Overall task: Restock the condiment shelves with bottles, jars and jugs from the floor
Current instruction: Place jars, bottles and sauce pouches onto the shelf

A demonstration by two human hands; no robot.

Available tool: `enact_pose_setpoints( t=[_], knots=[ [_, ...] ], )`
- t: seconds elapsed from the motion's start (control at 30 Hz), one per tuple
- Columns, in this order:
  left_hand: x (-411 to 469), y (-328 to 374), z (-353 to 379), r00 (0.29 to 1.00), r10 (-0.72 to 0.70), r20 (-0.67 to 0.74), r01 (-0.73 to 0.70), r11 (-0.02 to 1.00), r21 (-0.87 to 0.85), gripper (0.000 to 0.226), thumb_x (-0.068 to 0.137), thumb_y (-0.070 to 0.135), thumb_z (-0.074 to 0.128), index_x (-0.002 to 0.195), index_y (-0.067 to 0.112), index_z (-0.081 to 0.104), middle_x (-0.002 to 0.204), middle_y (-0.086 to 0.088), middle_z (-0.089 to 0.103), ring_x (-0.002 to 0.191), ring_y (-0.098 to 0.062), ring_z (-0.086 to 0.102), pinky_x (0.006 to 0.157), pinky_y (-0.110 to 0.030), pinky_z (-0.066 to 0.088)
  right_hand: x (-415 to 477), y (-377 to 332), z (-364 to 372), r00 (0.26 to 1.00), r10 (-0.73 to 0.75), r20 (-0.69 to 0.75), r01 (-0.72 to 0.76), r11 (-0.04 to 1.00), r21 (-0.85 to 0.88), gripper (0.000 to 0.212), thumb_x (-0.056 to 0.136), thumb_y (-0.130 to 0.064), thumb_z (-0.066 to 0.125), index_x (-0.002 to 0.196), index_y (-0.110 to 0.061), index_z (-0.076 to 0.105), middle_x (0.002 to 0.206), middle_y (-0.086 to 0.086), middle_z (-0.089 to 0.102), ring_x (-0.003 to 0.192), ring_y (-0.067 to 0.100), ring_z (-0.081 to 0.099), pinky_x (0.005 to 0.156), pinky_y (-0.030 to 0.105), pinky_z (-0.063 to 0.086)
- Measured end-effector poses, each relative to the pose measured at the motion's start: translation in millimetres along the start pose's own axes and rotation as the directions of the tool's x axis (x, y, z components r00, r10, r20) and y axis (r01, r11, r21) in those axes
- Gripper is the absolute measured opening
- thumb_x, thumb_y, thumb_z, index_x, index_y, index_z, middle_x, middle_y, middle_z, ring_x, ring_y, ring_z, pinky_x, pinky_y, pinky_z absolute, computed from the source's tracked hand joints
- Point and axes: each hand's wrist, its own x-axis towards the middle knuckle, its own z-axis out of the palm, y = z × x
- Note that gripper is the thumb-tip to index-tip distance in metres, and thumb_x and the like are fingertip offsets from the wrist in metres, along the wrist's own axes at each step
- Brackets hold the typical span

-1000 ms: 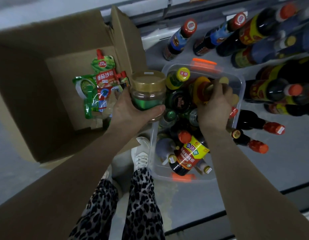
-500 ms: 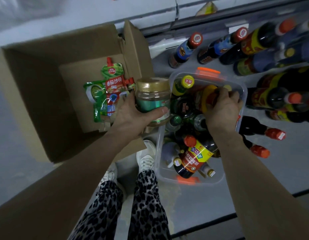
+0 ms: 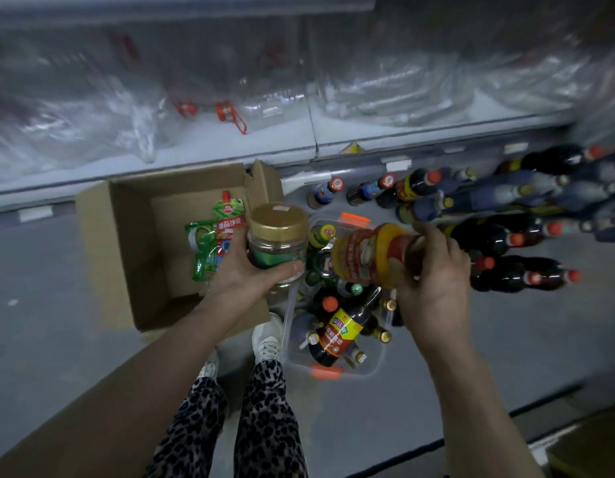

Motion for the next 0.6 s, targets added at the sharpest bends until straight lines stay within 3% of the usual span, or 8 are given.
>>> enact_pose_setpoints(
  t=[0.07,0.17,0.23,0.3,0.37,0.47,0.53,0.6],
  knots=[
    [-25.7,31.3,-7.6,1.0,0.012,-0.024,-0.013,0.998,-0.058,0.094,0.041,0.05,0.092,0.124,0.033,0.05,0.099,0.028,0.069,0.091,0.009,0.065,0.071,-0.008,0.052,-12.8,-28.7,-40.4,0.997,-0.069,0.016,0.068,0.997,0.034,0.057,0.084,-0.007,0.075,0.136,-0.007,0.053,0.122,0.02,0.056,0.11,0.04,0.046,0.09,0.044,0.037],
    [-59.8,67.9,-21.4,0.998,-0.007,-0.067,-0.004,0.986,-0.164,0.093,0.043,0.045,0.094,0.125,0.033,0.052,0.106,0.013,0.072,0.1,-0.01,0.07,0.087,-0.037,0.058,-29.9,-66.1,-88.8,0.989,-0.135,0.053,0.13,0.989,0.075,0.058,0.085,-0.006,0.074,0.138,-0.012,0.05,0.129,0.013,0.053,0.117,0.034,0.044,0.096,0.045,0.039],
    [-90.8,97.5,-37.1,0.997,-0.002,-0.076,-0.014,0.978,-0.207,0.09,0.045,0.045,0.094,0.124,0.036,0.052,0.11,0.008,0.072,0.103,-0.017,0.07,0.089,-0.046,0.057,-42.9,-98.6,-126.4,0.98,-0.187,0.071,0.18,0.979,0.093,0.058,0.087,-0.01,0.074,0.139,-0.012,0.049,0.131,0.011,0.052,0.122,0.029,0.042,0.102,0.045,0.039],
    [-113.5,121.1,-48.8,0.996,0.021,-0.084,-0.041,0.97,-0.238,0.088,0.046,0.047,0.095,0.123,0.04,0.052,0.111,0.007,0.071,0.103,-0.017,0.07,0.081,-0.044,0.06,-51.2,-125.8,-157.5,0.964,-0.254,0.084,0.244,0.963,0.112,0.053,0.088,-0.013,0.074,0.135,-0.012,0.05,0.125,0.008,0.053,0.119,0.026,0.043,0.101,0.046,0.041],
    [-138.5,146.6,-62.9,0.993,0.051,-0.103,-0.079,0.954,-0.289,0.086,0.049,0.041,0.096,0.123,0.042,0.052,0.112,0.006,0.07,0.103,-0.018,0.07,0.076,-0.04,0.061,-60.5,-153.7,-192.7,0.93,-0.358,0.079,0.344,0.927,0.148,0.05,0.088,-0.014,0.074,0.131,-0.019,0.05,0.117,-0.006,0.052,0.115,0.021,0.043,0.096,0.044,0.044],
    [-171.3,184.9,-86.8,0.984,0.068,-0.166,-0.129,0.908,-0.398,0.079,0.052,0.034,0.096,0.119,0.043,0.054,0.116,0.0,0.07,0.107,-0.027,0.068,0.086,-0.054,0.057,-71.3,-196.9,-246.6,0.872,-0.485,0.061,0.469,0.865,0.176,0.049,0.088,-0.02,0.074,0.123,-0.036,0.045,0.108,-0.034,0.04,0.109,0.014,0.046,0.09,0.036,0.046],
    [-193.8,209.7,-103.0,0.975,0.071,-0.208,-0.163,0.869,-0.467,0.08,0.047,0.038,0.097,0.115,0.041,0.056,0.115,-0.003,0.07,0.107,-0.031,0.068,0.086,-0.059,0.055,-78.7,-227.6,-281.9,0.824,-0.565,0.044,0.55,0.816,0.179,0.05,0.087,-0.024,0.075,0.116,-0.047,0.041,0.107,-0.035,0.04,0.104,0.011,0.048,0.086,0.024,0.044],
    [-216.8,234.0,-118.7,0.968,0.075,-0.238,-0.195,0.824,-0.533,0.082,0.041,0.04,0.098,0.112,0.04,0.057,0.115,-0.005,0.07,0.101,-0.033,0.07,0.077,-0.059,0.058,-85.8,-258.7,-315.3,0.764,-0.645,0.024,0.634,0.756,0.163,0.051,0.086,-0.031,0.074,0.109,-0.056,0.036,0.108,-0.03,0.045,0.099,0.003,0.049,0.079,0.014,0.037]
  ],
)
